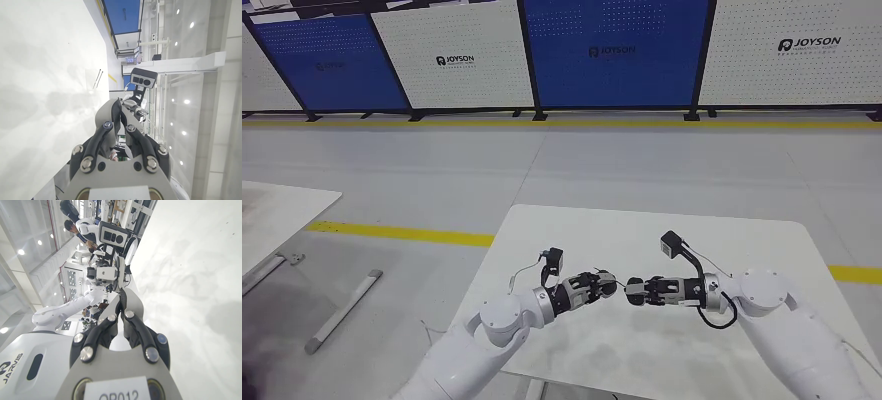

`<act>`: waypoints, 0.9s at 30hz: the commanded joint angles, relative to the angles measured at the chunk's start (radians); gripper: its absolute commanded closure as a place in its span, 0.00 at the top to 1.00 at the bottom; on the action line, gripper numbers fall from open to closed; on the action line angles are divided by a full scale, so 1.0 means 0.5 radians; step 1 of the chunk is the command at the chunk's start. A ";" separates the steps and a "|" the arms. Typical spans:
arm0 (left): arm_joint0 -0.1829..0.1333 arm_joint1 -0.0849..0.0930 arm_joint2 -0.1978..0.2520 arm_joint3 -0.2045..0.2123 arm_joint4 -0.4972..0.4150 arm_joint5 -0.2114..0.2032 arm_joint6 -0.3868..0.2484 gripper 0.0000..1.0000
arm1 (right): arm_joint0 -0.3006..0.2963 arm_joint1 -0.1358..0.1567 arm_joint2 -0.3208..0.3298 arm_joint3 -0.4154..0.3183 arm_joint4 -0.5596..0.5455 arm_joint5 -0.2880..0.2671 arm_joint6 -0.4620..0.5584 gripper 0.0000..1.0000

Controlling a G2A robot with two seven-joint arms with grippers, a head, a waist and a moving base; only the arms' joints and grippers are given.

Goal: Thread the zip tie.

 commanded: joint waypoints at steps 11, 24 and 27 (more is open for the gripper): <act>-0.006 -0.009 0.003 0.024 0.044 -0.034 0.017 0.00 | 0.000 0.000 0.000 0.000 0.000 0.000 0.000 0.00; 0.004 -0.014 0.005 0.032 0.124 -0.078 0.016 0.00 | -0.081 0.022 0.063 -0.120 -0.062 0.051 -0.110 1.00; 0.010 -0.015 0.006 0.026 0.134 -0.081 0.019 0.00 | -0.107 0.031 0.094 -0.148 -0.073 0.056 -0.128 1.00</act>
